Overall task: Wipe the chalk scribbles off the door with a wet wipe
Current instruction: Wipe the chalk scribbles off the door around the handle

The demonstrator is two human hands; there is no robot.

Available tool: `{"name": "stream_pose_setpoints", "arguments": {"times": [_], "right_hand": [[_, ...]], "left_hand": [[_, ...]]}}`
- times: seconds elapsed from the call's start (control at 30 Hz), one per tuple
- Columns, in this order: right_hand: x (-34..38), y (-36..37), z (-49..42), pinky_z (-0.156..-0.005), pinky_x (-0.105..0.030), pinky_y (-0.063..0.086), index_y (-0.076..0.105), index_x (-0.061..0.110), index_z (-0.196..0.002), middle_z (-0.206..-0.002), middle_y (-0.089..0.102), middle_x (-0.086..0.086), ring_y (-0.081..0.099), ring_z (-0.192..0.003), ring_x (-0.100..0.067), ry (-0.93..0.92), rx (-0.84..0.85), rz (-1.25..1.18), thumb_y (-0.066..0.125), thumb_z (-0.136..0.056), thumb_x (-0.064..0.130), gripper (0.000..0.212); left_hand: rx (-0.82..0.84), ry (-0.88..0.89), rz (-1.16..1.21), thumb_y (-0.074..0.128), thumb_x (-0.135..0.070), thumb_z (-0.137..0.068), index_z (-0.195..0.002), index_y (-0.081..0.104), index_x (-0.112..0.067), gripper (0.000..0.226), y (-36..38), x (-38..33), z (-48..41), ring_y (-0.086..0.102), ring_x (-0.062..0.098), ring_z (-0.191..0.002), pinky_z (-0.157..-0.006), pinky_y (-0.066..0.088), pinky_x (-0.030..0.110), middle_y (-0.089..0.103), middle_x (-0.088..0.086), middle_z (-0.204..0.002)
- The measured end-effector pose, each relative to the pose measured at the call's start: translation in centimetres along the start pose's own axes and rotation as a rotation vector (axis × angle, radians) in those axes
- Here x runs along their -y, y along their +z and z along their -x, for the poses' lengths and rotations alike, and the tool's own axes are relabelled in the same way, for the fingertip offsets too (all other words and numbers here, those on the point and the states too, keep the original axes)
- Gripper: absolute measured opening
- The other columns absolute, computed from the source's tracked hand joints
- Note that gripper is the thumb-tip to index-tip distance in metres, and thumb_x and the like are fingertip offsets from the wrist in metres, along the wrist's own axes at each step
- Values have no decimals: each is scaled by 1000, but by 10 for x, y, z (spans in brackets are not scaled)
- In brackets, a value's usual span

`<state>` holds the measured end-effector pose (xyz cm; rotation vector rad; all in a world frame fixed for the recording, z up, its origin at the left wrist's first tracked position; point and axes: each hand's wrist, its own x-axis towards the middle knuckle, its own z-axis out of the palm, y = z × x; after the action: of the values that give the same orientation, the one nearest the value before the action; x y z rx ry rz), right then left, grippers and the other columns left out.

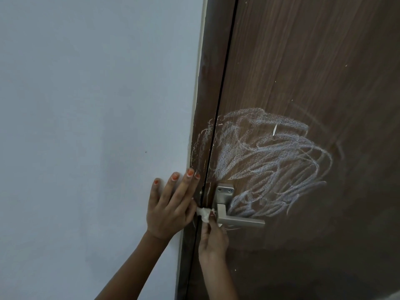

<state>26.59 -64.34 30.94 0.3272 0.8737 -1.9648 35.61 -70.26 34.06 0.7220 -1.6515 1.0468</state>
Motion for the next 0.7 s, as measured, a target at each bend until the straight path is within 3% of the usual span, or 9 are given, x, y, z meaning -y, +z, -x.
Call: {"name": "stream_pose_setpoints", "arguments": {"times": [0.03, 0.13, 0.37, 0.5, 0.6, 0.7], "right_hand": [[2, 4, 2, -49, -13, 53, 59, -2, -93, -96, 60, -12, 58, -82, -13, 34, 9, -12, 53, -89, -3, 7], [2, 11, 4, -42, -11, 48, 57, 2, -82, -84, 57, -10, 55, -76, -11, 105, 9, -69, 48, -92, -2, 14], [-3, 1, -2, -44, -11, 50, 57, 0, -92, -87, 59, -9, 56, -78, -12, 43, -68, -22, 55, -87, -5, 7], [1, -14, -14, -47, -9, 51, 56, 3, -104, -86, 59, -7, 56, -77, -12, -5, -174, 39, 55, -87, -4, 19], [9, -17, -23, -55, -14, 53, 58, 7, -103, -87, 60, -1, 58, -80, -11, -149, -160, 66, 56, -85, -7, 23], [5, -17, -23, -68, -20, 46, 63, 10, -94, -86, 62, 2, 58, -79, -9, -278, -105, 139, 55, -83, -10, 24]], "left_hand": [[2, 0, 2, 38, -26, -92, -144, 33, -14, 54, 0, 0, 0, 10, 24, -144, -116, 9, 45, 12, 6, -156], [0, -2, 0, 36, -27, -93, -145, 31, -14, 54, 0, 1, 0, 10, 23, -144, -116, 9, 45, 12, 5, -156], [11, 1, -1, 37, -26, -92, -145, 32, -14, 55, 1, 1, 1, 10, 24, -144, -116, 8, 46, 13, 6, -156], [6, -7, -5, 37, -26, -92, -139, 41, -13, 49, 1, 0, 1, 12, 24, -143, -116, 9, 46, 13, 6, -156], [10, -5, -7, 38, -25, -92, -145, 32, -13, 54, 1, 0, 0, 11, 25, -144, -116, 9, 46, 12, 6, -156], [15, -10, -13, 38, -25, -92, -138, 42, -12, 48, 1, 0, 0, 11, 24, -144, -116, 9, 46, 12, 6, -156]]}}
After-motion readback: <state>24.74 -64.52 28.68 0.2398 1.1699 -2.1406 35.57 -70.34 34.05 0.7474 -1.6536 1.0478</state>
